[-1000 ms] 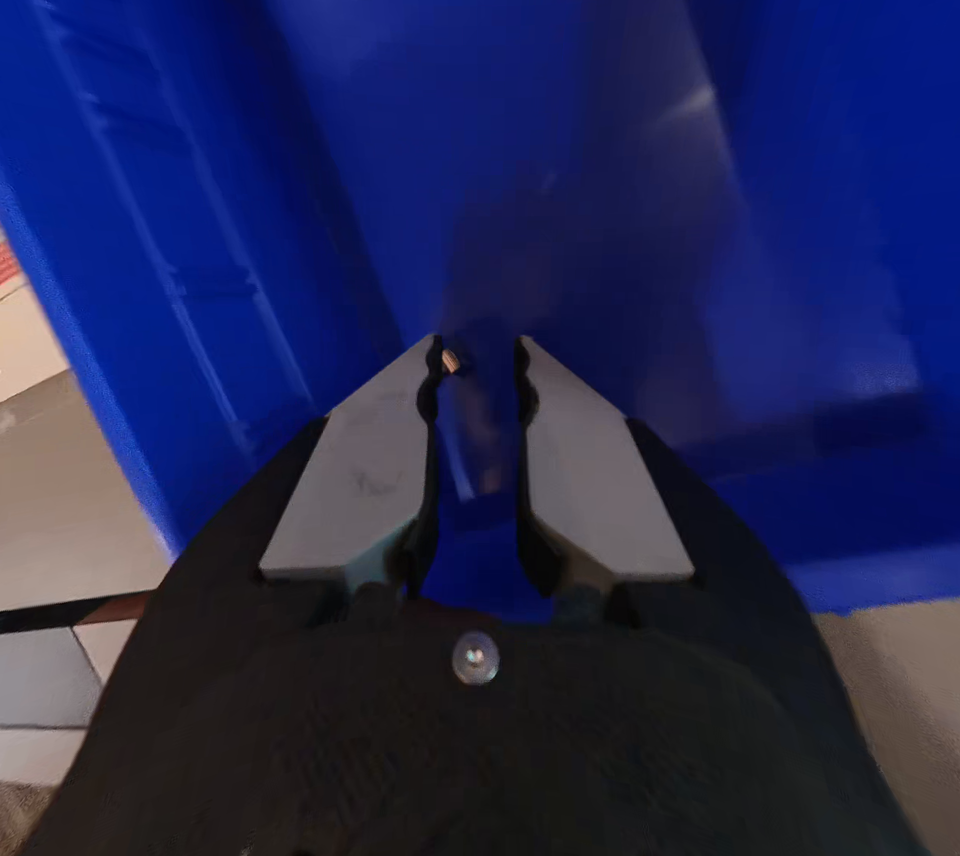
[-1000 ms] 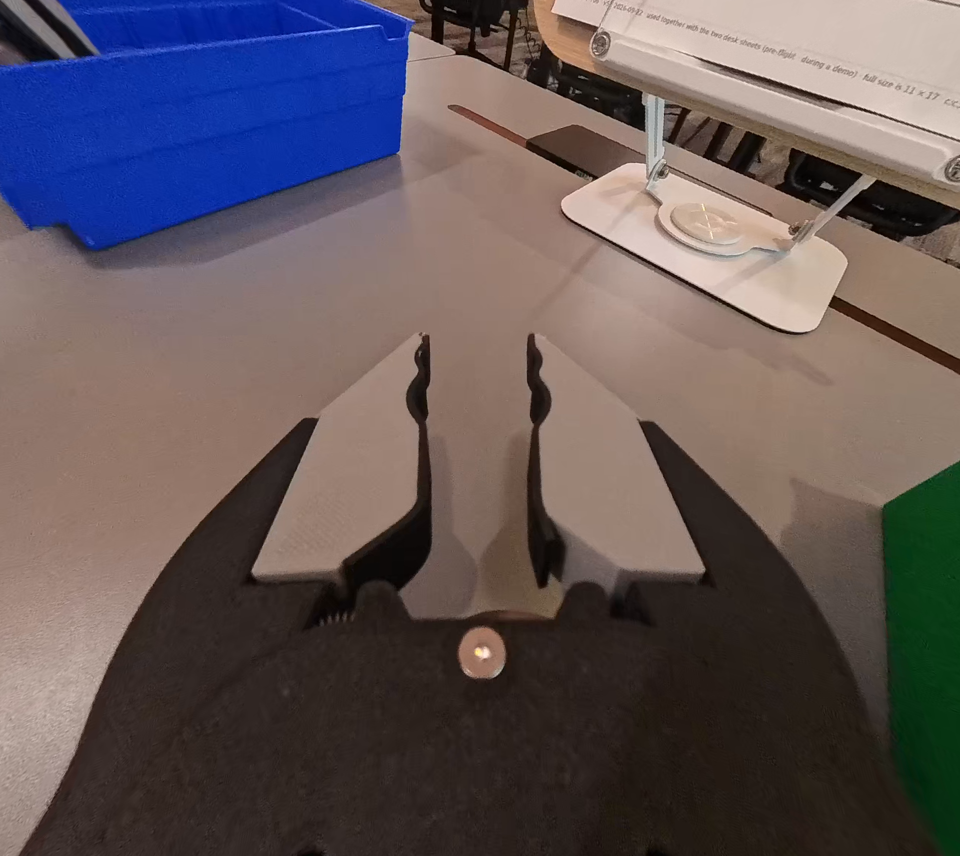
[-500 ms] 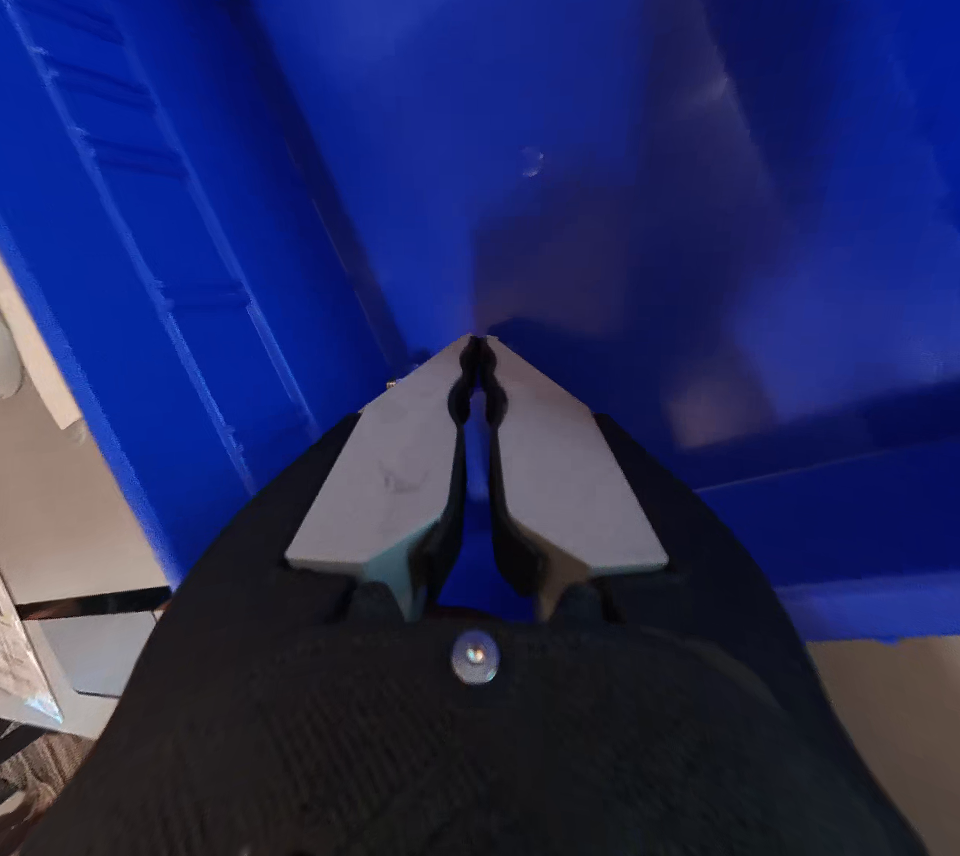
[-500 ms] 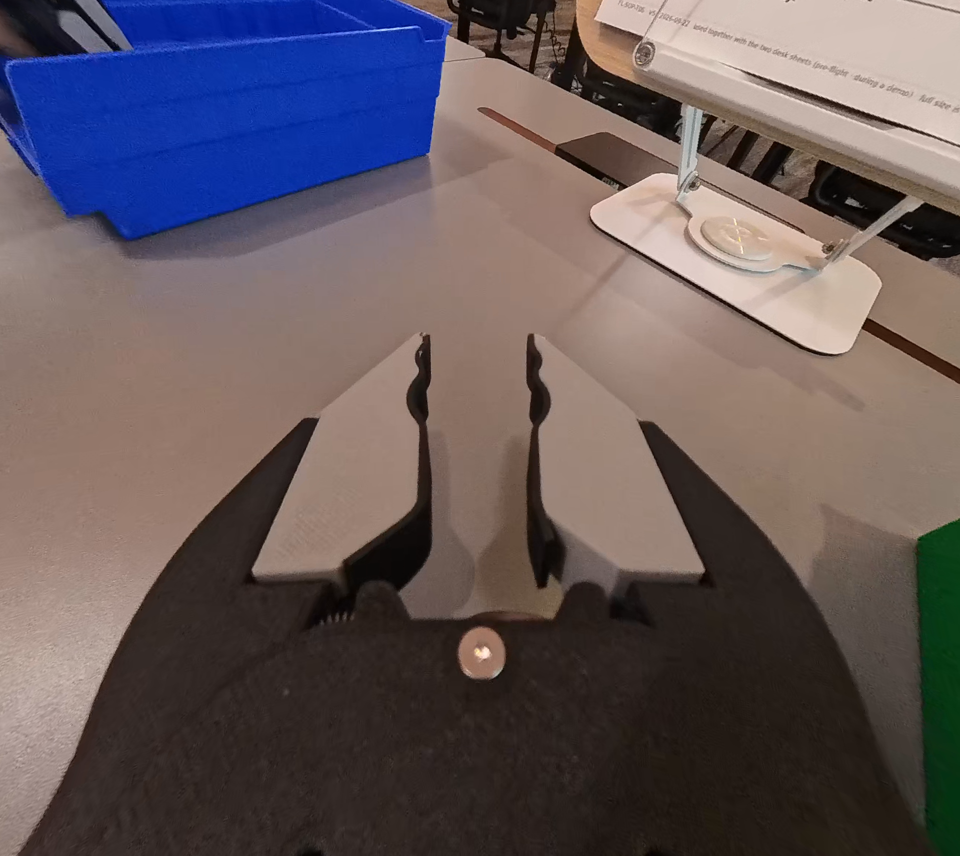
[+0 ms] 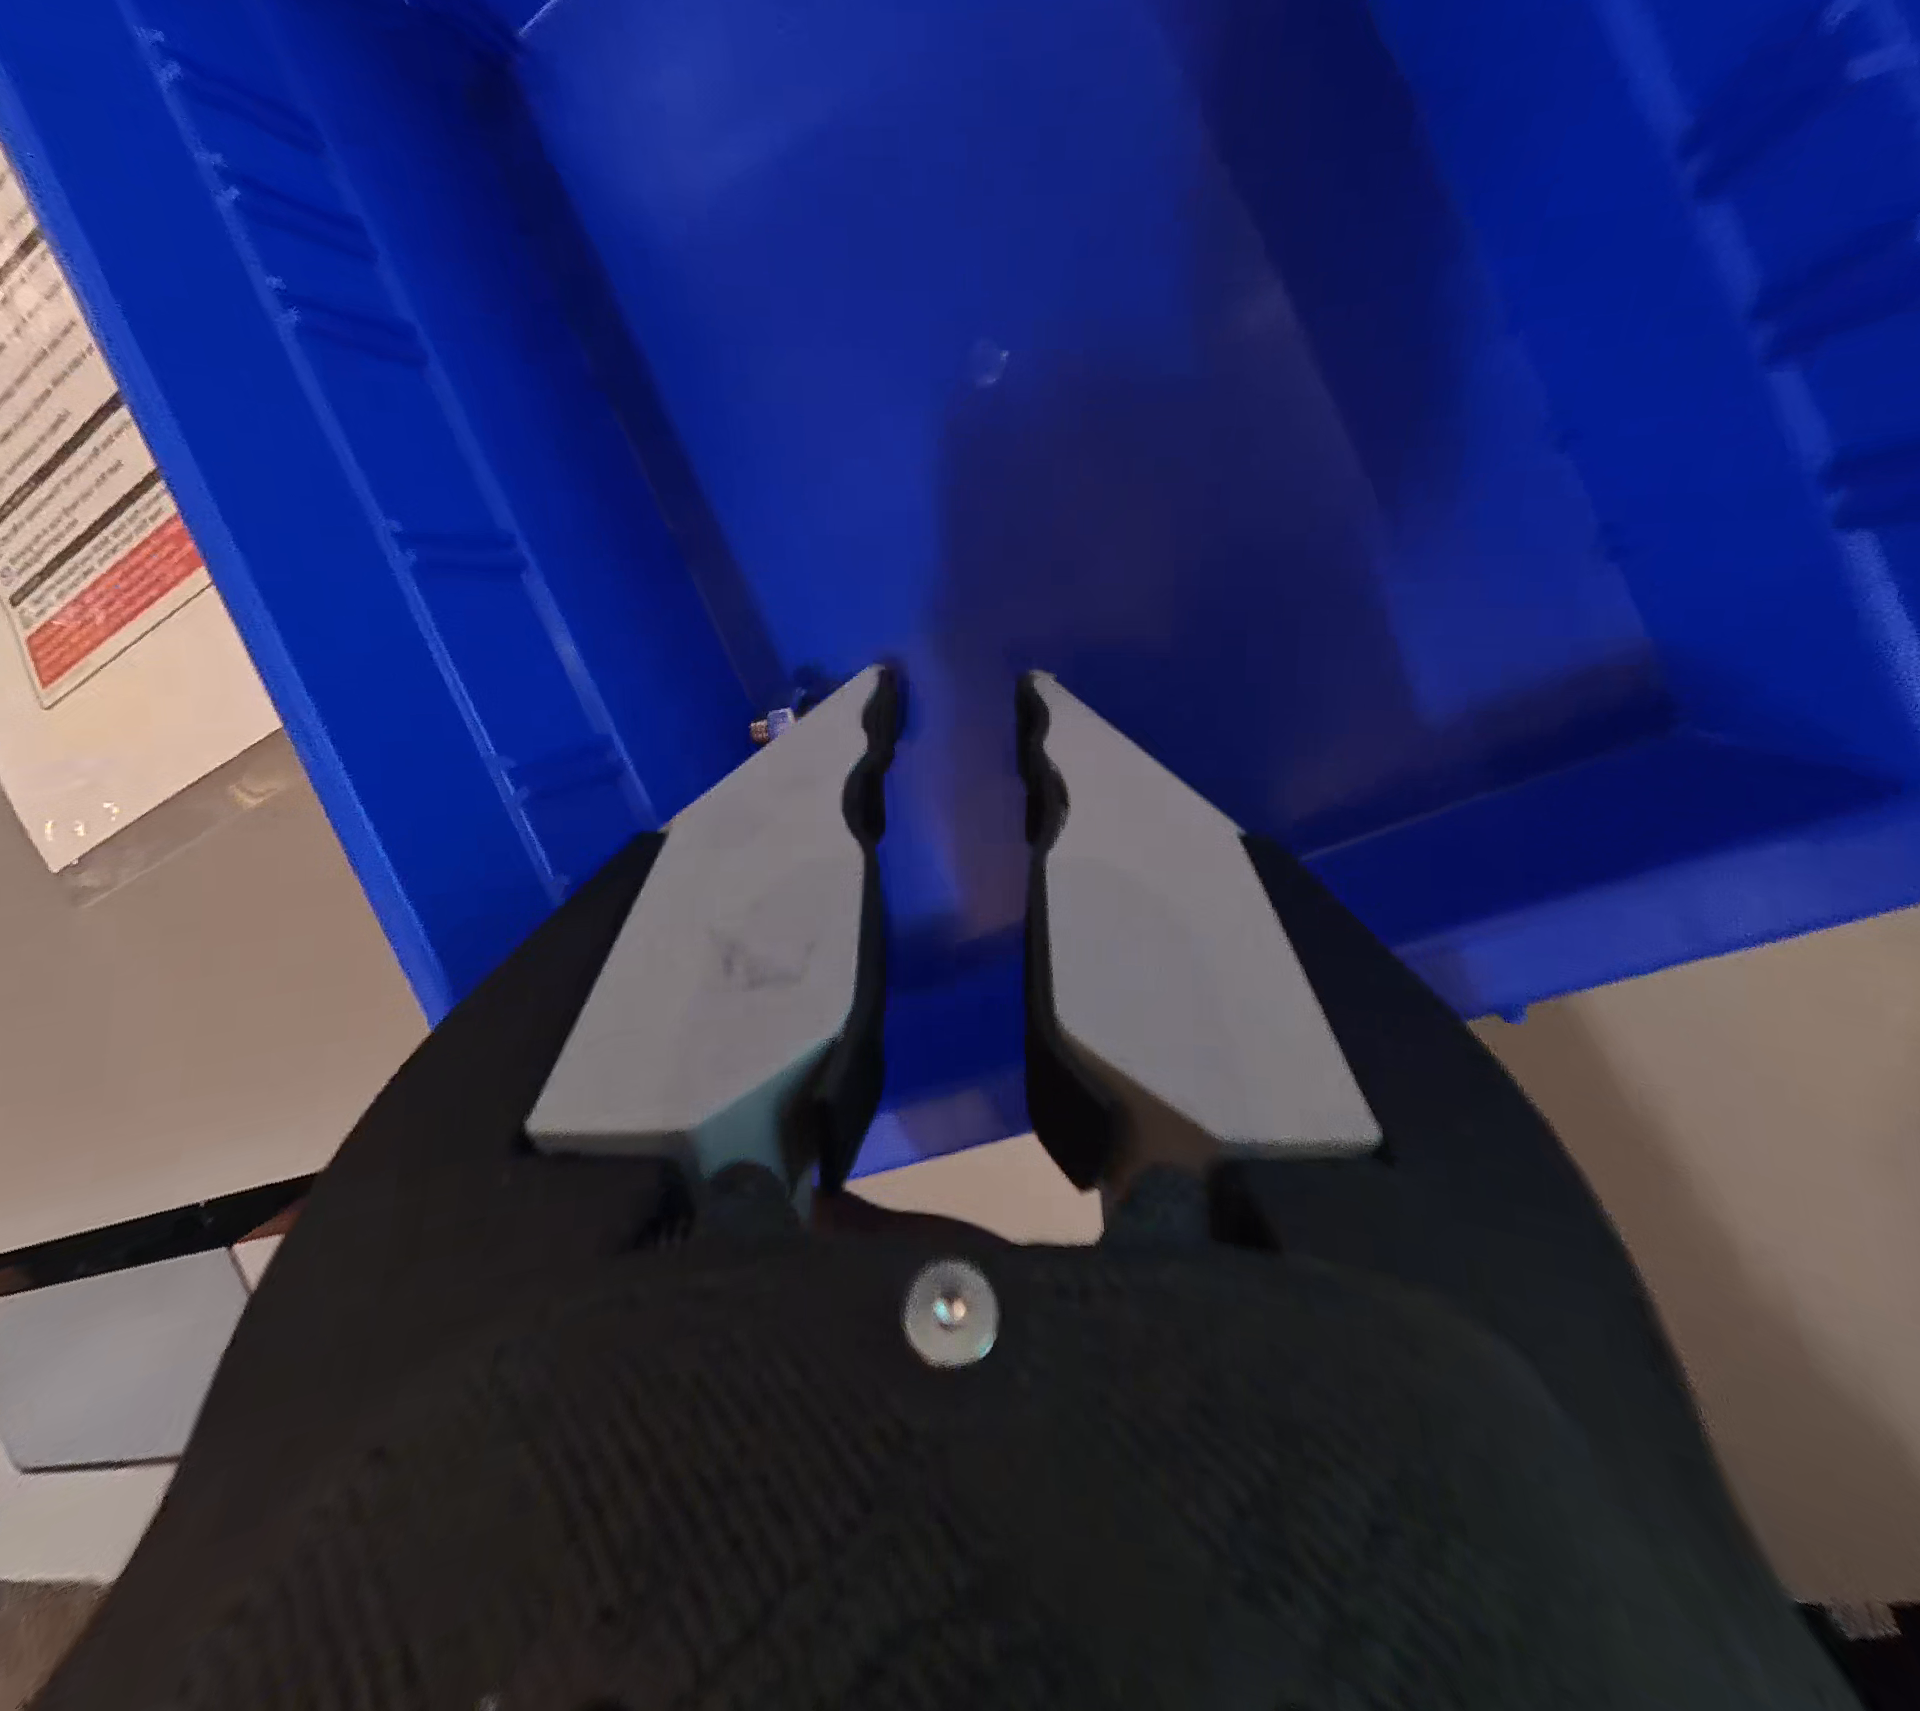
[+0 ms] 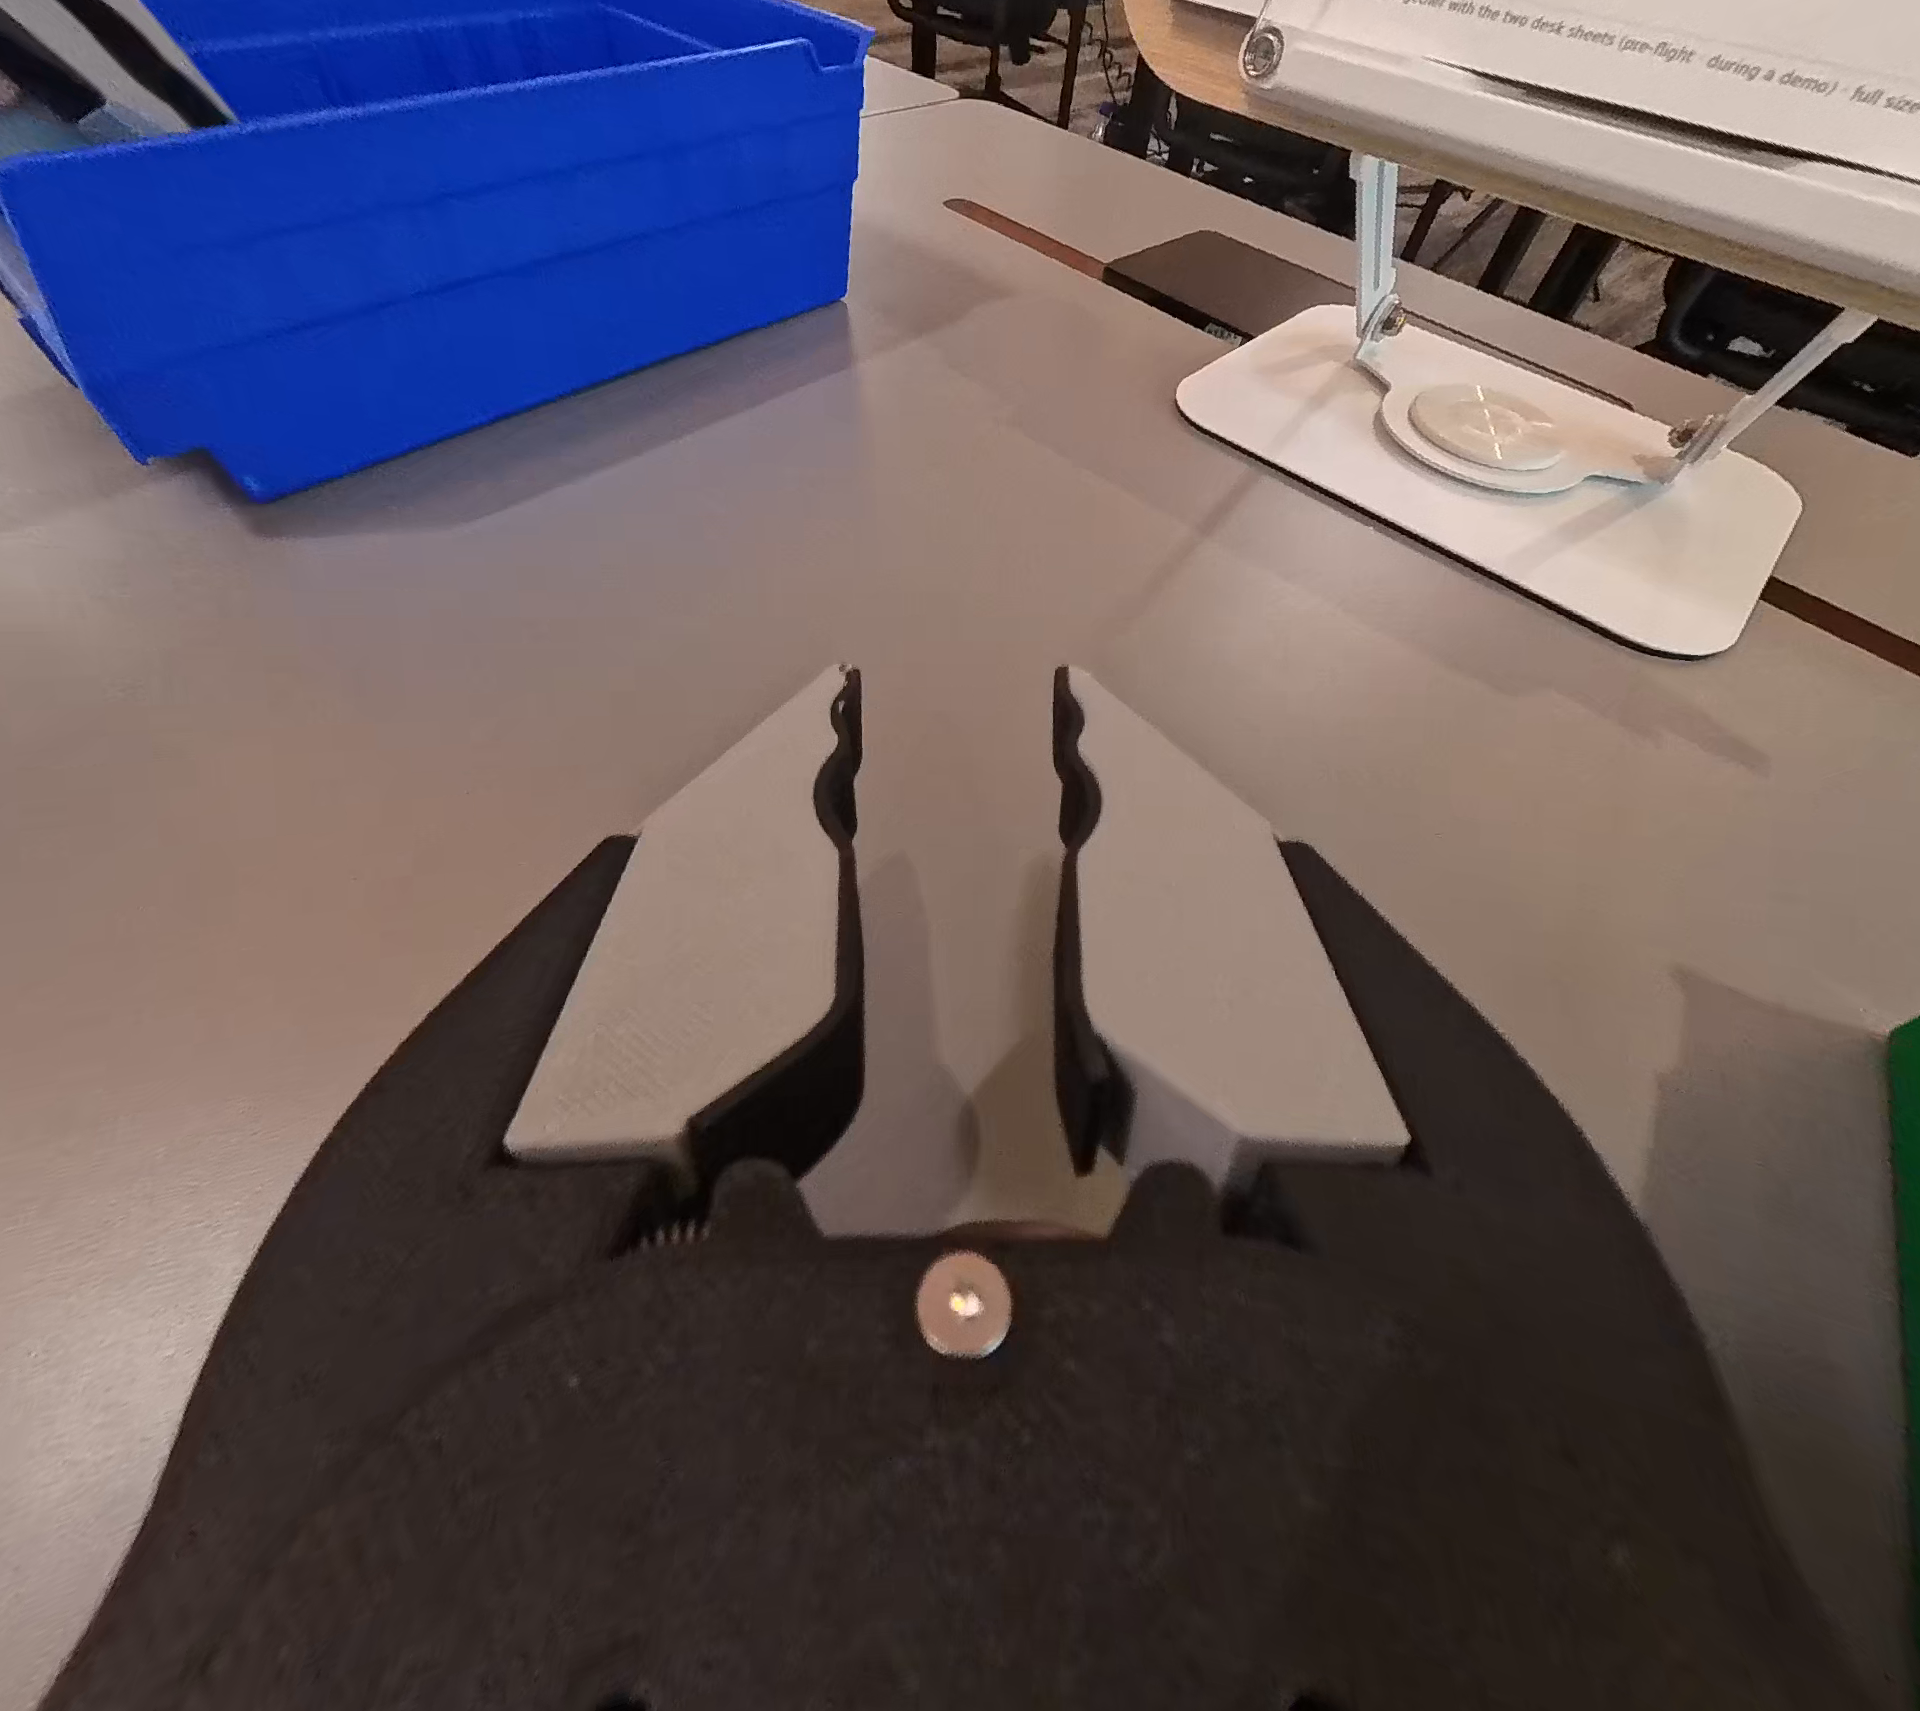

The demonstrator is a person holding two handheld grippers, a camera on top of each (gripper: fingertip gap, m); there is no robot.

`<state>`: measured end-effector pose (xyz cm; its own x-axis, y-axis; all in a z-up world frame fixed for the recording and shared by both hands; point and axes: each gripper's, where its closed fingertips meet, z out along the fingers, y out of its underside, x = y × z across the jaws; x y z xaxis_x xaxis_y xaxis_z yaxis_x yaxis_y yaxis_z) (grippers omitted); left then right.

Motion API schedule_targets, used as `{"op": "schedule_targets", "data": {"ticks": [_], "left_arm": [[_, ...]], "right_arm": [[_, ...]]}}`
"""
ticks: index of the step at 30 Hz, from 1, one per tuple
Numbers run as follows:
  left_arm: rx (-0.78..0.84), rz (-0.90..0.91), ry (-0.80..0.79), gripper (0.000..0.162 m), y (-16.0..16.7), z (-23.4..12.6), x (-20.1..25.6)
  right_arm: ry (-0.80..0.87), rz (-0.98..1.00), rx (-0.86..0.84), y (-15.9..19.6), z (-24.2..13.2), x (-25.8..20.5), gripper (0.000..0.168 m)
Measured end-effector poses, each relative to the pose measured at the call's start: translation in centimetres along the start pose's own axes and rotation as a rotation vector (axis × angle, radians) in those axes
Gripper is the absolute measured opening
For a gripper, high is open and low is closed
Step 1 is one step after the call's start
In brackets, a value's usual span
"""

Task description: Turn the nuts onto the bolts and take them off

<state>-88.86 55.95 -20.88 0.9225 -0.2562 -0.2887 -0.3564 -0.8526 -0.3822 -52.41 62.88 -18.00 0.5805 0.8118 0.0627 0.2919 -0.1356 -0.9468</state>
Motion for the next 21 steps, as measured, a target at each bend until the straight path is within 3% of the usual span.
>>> {"op": "schedule_targets", "data": {"ticks": [12, 21], "left_arm": [[-0.037, -0.041, 0.045, 0.032, -0.1, -1.4, -2.0], [-0.164, -0.096, 0.066, 0.033, 1.2, 2.0, -2.0]], "right_arm": [[-0.014, -0.010, -0.010, 0.2, 0.2, -0.3, 0.034], [-0.020, -0.024, -0.004, 0.0, 0.1, -0.6, 0.034]]}}
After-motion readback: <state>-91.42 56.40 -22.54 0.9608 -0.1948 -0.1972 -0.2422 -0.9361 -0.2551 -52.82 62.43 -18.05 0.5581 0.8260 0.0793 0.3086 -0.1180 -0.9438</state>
